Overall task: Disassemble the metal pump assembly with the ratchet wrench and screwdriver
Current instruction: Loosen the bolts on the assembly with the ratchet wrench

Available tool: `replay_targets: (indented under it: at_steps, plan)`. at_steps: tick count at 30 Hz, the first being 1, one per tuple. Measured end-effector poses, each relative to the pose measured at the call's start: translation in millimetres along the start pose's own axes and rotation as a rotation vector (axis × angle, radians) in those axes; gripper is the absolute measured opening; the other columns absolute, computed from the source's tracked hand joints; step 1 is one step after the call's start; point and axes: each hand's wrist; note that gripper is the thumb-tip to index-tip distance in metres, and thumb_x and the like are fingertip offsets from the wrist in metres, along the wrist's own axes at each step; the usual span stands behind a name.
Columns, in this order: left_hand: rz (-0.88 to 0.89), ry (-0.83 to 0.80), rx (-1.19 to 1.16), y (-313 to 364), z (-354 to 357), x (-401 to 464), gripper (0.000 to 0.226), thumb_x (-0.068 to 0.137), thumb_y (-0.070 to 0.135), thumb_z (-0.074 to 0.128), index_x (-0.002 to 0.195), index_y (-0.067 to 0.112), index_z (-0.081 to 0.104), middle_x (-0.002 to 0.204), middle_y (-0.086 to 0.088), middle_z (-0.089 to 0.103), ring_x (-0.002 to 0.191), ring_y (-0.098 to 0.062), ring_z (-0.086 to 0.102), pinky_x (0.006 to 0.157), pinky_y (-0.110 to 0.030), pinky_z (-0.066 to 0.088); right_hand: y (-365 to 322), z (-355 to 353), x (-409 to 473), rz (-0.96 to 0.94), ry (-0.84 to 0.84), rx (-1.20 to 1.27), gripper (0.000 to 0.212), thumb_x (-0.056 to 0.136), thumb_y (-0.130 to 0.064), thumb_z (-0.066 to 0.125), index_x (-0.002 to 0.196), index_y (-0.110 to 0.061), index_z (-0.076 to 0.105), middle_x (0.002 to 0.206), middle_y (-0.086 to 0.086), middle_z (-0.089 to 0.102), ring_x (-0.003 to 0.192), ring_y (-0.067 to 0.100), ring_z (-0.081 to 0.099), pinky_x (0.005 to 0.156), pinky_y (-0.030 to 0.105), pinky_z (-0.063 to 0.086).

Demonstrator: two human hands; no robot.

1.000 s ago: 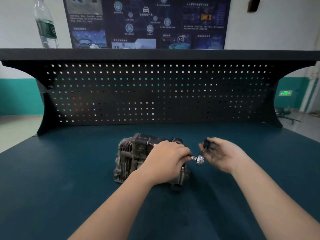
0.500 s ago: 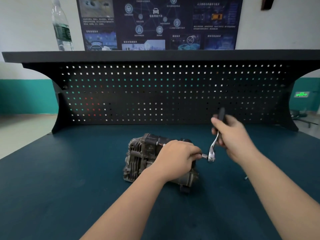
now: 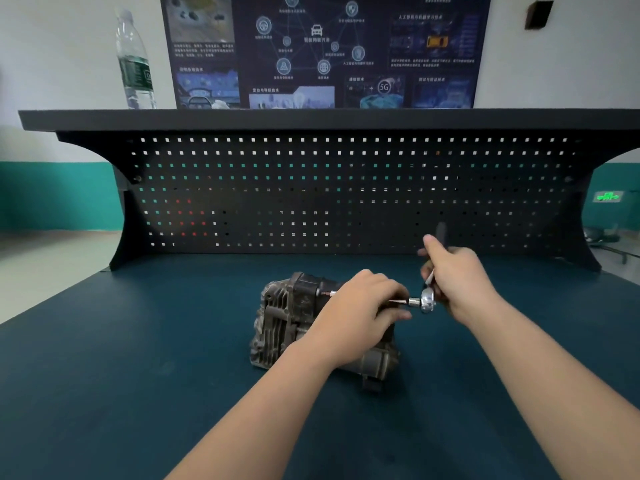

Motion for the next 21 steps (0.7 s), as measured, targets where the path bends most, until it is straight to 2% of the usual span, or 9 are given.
replay_targets:
  at_steps: [3, 7, 9, 11, 13, 15, 16, 18, 21]
  plan:
    - [0.046, 0.091, 0.117, -2.4, 6.5, -4.5, 0.012, 0.085, 0.023, 0.065, 0.092, 0.015, 0.071, 0.082, 0.005, 0.067, 0.081, -0.017, 0.05, 0.073, -0.024, 0.027, 8.5, 0.3, 0.5, -0.014, 0.05, -0.076, 0.035, 0.097, -0.036, 0.048, 0.079, -0.007, 0.057, 0.046, 0.0, 0.052, 0.031, 0.007, 0.043, 0.039, 0.022, 0.032]
    - [0.092, 0.172, 0.217, -4.6, 25.6, -14.3, 0.008, 0.082, 0.021, 0.067, 0.085, 0.015, 0.072, 0.075, 0.006, 0.066, 0.078, -0.013, 0.041, 0.072, -0.023, 0.027, 37.2, 1.1, -1.6, 0.108, 0.028, 0.111, 0.03, 0.096, -0.034, 0.052, 0.086, -0.007, 0.06, 0.045, 0.0, 0.049, 0.032, 0.008, 0.04, 0.038, 0.023, 0.032]
    - [0.092, 0.193, 0.189, -7.0, 29.9, -15.3, 0.009, 0.082, 0.02, 0.066, 0.085, 0.014, 0.072, 0.076, 0.006, 0.065, 0.079, -0.01, 0.036, 0.073, -0.023, 0.027, 41.1, 2.2, -1.1, 0.051, 0.031, 0.118, 0.029, 0.096, -0.035, 0.052, 0.087, -0.009, 0.061, 0.041, -0.005, 0.049, 0.033, 0.005, 0.041, 0.043, 0.026, 0.034]
    - [0.082, 0.197, 0.162, -7.4, 28.2, -12.5, 0.01, 0.083, 0.019, 0.064, 0.086, 0.014, 0.072, 0.075, 0.004, 0.063, 0.078, -0.01, 0.035, 0.072, -0.022, 0.026, 33.4, 1.5, -0.3, -0.181, 0.082, -0.013, 0.031, 0.095, -0.039, 0.051, 0.083, -0.012, 0.06, 0.042, -0.005, 0.052, 0.037, 0.003, 0.044, 0.049, 0.027, 0.036]
    - [0.064, 0.181, 0.127, -6.8, 23.1, -8.3, 0.012, 0.086, 0.019, 0.062, 0.089, 0.013, 0.072, 0.075, 0.002, 0.061, 0.078, -0.012, 0.036, 0.071, -0.025, 0.027, 17.8, -0.6, -7.3, -0.502, 0.069, -0.042, 0.026, 0.093, -0.044, 0.051, 0.08, -0.022, 0.057, 0.049, -0.007, 0.054, 0.042, 0.003, 0.046, 0.049, 0.021, 0.039]
    - [0.053, 0.155, 0.096, -6.6, 18.7, -5.2, 0.014, 0.087, 0.019, 0.061, 0.092, 0.012, 0.072, 0.077, -0.001, 0.061, 0.078, -0.018, 0.042, 0.07, -0.031, 0.033, 8.9, -3.4, -16.9, -0.744, -0.005, -0.007, 0.013, 0.091, -0.045, 0.052, 0.087, -0.034, 0.056, 0.056, -0.006, 0.054, 0.048, 0.005, 0.048, 0.049, 0.014, 0.041]
    - [0.054, 0.144, 0.09, -6.3, 17.6, -5.0, 0.015, 0.087, 0.019, 0.061, 0.093, 0.011, 0.072, 0.077, -0.001, 0.061, 0.078, -0.02, 0.044, 0.068, -0.033, 0.035, 9.0, -4.0, -20.4, -0.798, -0.016, 0.003, 0.008, 0.091, -0.045, 0.052, 0.091, -0.037, 0.055, 0.058, -0.006, 0.055, 0.049, 0.007, 0.05, 0.05, 0.013, 0.041]
    - [0.065, 0.136, 0.107, -6.1, 18.6, -6.9, 0.014, 0.087, 0.019, 0.062, 0.092, 0.012, 0.073, 0.077, 0.0, 0.061, 0.078, -0.017, 0.041, 0.067, -0.033, 0.035, 14.5, -1.6, -23.6, -0.76, 0.047, 0.029, 0.011, 0.093, -0.045, 0.052, 0.093, -0.035, 0.055, 0.056, -0.006, 0.055, 0.048, 0.006, 0.05, 0.048, 0.012, 0.04]
    - [0.092, 0.127, 0.175, -10.5, 24.6, -10.9, 0.01, 0.086, 0.017, 0.063, 0.089, 0.014, 0.073, 0.075, 0.003, 0.061, 0.078, -0.01, 0.033, 0.069, -0.026, 0.029, 31.1, 3.3, -22.3, -0.574, 0.178, 0.071, 0.026, 0.095, -0.04, 0.049, 0.09, -0.016, 0.058, 0.048, -0.003, 0.052, 0.043, 0.004, 0.046, 0.043, 0.012, 0.037]
Point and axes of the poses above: each hand's wrist, its own x-axis towards the middle knuckle, its own z-axis out of the palm, y = z × x
